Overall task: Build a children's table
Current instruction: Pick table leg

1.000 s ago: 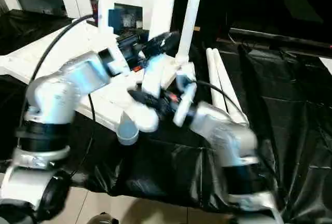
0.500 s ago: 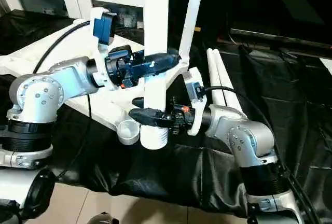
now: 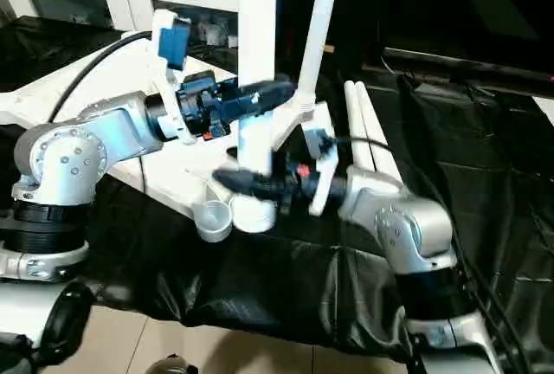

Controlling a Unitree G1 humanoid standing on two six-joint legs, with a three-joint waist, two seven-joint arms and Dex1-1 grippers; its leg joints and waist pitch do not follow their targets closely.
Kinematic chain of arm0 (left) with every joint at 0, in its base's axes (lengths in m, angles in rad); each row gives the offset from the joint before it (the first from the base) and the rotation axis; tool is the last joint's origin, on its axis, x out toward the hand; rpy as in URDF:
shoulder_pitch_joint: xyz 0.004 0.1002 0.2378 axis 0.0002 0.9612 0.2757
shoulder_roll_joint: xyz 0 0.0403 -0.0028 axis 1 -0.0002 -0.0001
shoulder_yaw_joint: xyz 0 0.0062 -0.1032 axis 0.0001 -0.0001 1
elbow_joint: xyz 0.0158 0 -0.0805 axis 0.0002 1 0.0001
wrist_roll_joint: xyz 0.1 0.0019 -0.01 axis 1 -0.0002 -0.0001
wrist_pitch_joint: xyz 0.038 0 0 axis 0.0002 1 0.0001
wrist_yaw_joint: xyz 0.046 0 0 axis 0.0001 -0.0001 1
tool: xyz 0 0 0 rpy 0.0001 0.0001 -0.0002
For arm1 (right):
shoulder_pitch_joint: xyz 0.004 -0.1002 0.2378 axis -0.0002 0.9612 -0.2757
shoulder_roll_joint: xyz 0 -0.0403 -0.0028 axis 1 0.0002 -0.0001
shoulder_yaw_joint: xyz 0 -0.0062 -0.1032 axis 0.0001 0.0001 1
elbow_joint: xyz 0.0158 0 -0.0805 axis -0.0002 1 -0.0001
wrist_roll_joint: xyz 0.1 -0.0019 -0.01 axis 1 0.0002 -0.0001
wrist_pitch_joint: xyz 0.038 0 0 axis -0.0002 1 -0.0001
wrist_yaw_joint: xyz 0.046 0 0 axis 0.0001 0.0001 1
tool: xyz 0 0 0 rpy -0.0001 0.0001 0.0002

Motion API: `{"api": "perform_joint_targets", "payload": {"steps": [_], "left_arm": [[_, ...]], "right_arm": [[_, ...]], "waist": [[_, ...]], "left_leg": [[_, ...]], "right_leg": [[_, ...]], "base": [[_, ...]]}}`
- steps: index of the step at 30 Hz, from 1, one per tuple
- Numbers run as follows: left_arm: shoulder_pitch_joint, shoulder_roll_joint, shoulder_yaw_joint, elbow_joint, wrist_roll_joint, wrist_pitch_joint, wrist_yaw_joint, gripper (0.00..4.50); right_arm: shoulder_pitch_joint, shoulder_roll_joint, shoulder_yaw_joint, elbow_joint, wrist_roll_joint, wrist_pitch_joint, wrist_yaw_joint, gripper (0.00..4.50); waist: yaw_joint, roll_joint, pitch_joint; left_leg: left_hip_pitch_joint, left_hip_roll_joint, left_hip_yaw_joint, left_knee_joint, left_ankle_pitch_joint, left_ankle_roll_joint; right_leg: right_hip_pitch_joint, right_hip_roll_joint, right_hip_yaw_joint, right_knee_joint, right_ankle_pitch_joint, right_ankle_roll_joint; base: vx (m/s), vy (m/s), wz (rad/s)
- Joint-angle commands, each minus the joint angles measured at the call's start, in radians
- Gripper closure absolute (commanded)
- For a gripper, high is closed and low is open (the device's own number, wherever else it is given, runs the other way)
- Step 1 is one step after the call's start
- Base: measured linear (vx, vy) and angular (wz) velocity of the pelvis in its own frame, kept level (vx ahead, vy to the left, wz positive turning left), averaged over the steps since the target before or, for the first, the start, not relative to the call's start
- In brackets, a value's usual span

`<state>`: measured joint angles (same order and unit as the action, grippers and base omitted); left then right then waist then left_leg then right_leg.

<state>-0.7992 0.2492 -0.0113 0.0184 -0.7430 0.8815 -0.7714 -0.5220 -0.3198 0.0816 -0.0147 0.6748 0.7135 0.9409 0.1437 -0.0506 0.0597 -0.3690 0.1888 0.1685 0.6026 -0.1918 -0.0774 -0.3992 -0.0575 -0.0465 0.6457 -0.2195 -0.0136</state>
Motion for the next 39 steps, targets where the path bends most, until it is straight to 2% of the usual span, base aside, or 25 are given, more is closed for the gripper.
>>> {"api": "perform_joint_targets", "payload": {"steps": [1, 2, 10, 25, 27, 29, 32, 34, 35, 39], "left_arm": [[-0.004, 0.001, -0.017, -0.026, 0.016, -0.019, -0.001, 2.64], [-0.004, 0.002, -0.020, -0.026, 0.019, -0.021, -0.006, 2.64], [-0.003, -0.002, -0.029, -0.029, 0.024, -0.030, -0.016, 2.64], [0.001, 0.000, -0.046, -0.030, 0.028, -0.030, -0.047, 2.65], [0.000, 0.000, -0.047, -0.028, 0.029, -0.031, -0.049, 2.65], [-0.001, 0.000, -0.047, -0.025, 0.030, -0.032, -0.049, 2.65], [-0.001, 0.000, -0.046, -0.024, 0.030, -0.033, -0.050, 2.65], [0.000, 0.001, -0.046, -0.025, 0.030, -0.033, -0.052, 2.65], [0.000, 0.001, -0.046, -0.025, 0.030, -0.033, -0.052, 2.65], [-0.001, 0.002, -0.046, -0.022, 0.031, -0.035, -0.055, 2.65]], "right_arm": [[-0.014, -0.017, -0.022, 0.012, -0.003, 0.027, -0.013, 1.32], [-0.018, -0.022, -0.020, 0.014, 0.000, 0.036, -0.012, 1.32], [-0.028, -0.046, -0.003, 0.024, 0.008, 0.089, 0.003, 1.32], [-0.029, -0.052, 0.019, 0.041, -0.010, 0.113, 0.016, 1.32], [-0.030, -0.052, 0.018, 0.043, -0.007, 0.118, 0.018, 1.70], [-0.030, -0.052, 0.017, 0.044, -0.005, 0.122, 0.020, 1.73], [-0.029, -0.053, 0.018, 0.044, -0.003, 0.125, 0.021, 2.13], [-0.028, -0.054, 0.018, 0.044, -0.002, 0.130, 0.023, 2.18], [-0.028, -0.054, 0.018, 0.044, -0.002, 0.130, 0.023, 2.38], [-0.026, -0.053, 0.018, 0.043, -0.005, 0.136, 0.027, 2.51]], "waist": [[0.000, -0.003, -0.071], [-0.001, -0.007, -0.070], [0.001, -0.008, -0.072], [0.001, -0.008, -0.073], [0.001, -0.008, -0.073], [0.001, -0.008, -0.073], [0.001, -0.007, -0.073], [0.002, -0.006, -0.073], [0.001, -0.007, -0.073], [0.001, -0.006, -0.074]], "left_leg": [[0.007, 0.032, -0.006, -0.062, -0.017, -0.005], [0.006, 0.031, -0.004, -0.061, -0.016, -0.003], [0.005, 0.030, -0.004, -0.059, -0.007, 0.001], [0.005, 0.030, -0.004, -0.058, -0.003, 0.005], [0.005, 0.030, -0.004, -0.058, -0.004, 0.005], [0.004, 0.030, -0.005, -0.058, -0.002, 0.005], [0.005, 0.030, -0.004, -0.058, -0.005, 0.005], [0.005, 0.031, -0.005, -0.058, -0.004, 0.004], [0.006, 0.030, -0.005, -0.058, -0.006, 0.004], [0.005, 0.030, -0.005, -0.057, -0.001, 0.003]], "right_leg": [[0.064, -0.075, 0.046, -0.066, 0.008, -0.180], [0.065, -0.074, 0.046, -0.067, 0.014, -0.181], [0.066, -0.075, 0.046, -0.065, 0.015, -0.180], [0.066, -0.074, 0.045, -0.063, 0.028, -0.190], [0.067, -0.075, 0.045, -0.063, 0.027, -0.191], [0.067, -0.075, 0.045, -0.063, 0.034, -0.192], [0.066, -0.075, 0.045, -0.063, 0.031, -0.193], [0.066, -0.075, 0.045, -0.063, 0.030, -0.193], [0.066, -0.075, 0.045, -0.063, 0.028, -0.192], [0.066, -0.074, 0.045, -0.062, 0.037, -0.194]], "base": [[0.000, 0.000, 0.00], [0.000, 0.000, 0.00], [0.000, 0.000, 0.00], [0.000, 0.000, 0.00], [0.000, 0.000, 0.00], [0.000, 0.000, 0.00], [0.000, 0.000, 0.00], [0.000, 0.000, 0.00], [0.000, 0.000, 0.00], [0.000, 0.000, 0.00]]}}
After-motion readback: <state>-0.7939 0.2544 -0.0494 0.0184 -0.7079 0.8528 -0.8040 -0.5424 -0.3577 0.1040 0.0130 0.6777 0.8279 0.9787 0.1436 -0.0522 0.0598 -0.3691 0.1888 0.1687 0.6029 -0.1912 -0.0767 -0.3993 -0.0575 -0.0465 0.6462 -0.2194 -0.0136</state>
